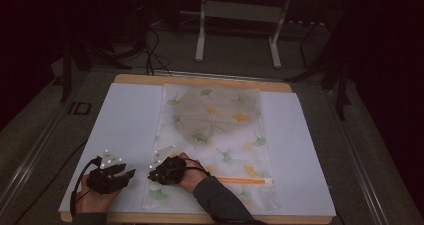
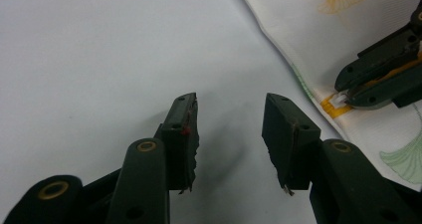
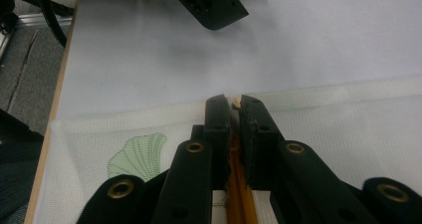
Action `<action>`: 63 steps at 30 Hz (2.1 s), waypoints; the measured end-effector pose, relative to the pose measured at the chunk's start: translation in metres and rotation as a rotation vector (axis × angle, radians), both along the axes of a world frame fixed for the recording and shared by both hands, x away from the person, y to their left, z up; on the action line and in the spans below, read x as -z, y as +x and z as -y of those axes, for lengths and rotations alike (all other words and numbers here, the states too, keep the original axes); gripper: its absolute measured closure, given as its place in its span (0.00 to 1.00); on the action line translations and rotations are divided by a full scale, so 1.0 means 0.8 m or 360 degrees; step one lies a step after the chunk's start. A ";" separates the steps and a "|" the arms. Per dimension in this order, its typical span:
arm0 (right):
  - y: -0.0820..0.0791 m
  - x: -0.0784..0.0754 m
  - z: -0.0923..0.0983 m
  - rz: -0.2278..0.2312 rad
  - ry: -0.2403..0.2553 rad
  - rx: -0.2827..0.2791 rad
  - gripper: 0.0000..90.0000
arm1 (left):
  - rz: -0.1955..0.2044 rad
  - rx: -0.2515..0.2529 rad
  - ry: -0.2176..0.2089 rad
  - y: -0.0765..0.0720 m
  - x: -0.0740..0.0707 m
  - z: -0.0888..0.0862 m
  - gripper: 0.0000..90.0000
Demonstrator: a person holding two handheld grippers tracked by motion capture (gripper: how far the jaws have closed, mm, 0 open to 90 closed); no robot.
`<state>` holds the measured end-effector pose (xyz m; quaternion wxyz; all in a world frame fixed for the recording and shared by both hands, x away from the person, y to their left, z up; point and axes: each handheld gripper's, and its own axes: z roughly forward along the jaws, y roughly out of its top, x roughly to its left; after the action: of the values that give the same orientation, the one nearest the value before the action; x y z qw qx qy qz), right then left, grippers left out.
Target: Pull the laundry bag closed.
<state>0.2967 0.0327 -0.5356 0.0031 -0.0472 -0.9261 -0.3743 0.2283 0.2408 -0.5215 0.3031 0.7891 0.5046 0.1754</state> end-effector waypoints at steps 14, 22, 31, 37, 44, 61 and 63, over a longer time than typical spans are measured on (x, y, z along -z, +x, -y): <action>-0.001 -0.003 0.005 0.0010 0.0001 0.0007 0.93 | -0.0076 0.0129 -0.0110 -0.008 -0.003 0.012 0.64; -0.001 -0.007 0.007 0.0033 0.0008 0.0009 0.93 | -0.0122 0.0203 -0.0245 -0.010 -0.005 0.018 0.64; -0.002 -0.013 0.010 0.0051 0.0019 0.0020 0.93 | -0.0205 0.0271 -0.0352 -0.004 0.002 0.029 0.63; -0.003 -0.019 0.016 0.0077 0.0025 0.0022 0.93 | -0.0293 0.0293 -0.0434 0.005 0.011 0.035 0.64; -0.003 -0.025 0.019 0.0088 0.0040 0.0014 0.93 | -0.0350 0.0331 -0.0456 0.014 0.015 0.042 0.68; -0.001 -0.022 0.022 0.0068 0.0023 0.0004 0.93 | -0.0418 0.0368 -0.0524 0.020 0.022 0.043 0.97; 0.000 -0.020 0.023 0.0057 0.0029 0.0004 0.93 | -0.0415 0.0373 -0.0520 0.020 0.022 0.043 0.97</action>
<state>0.2965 0.0145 -0.5196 -0.0135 -0.0416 -0.9225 -0.3834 0.2445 0.2068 -0.5388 0.3773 0.7987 0.4662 -0.0483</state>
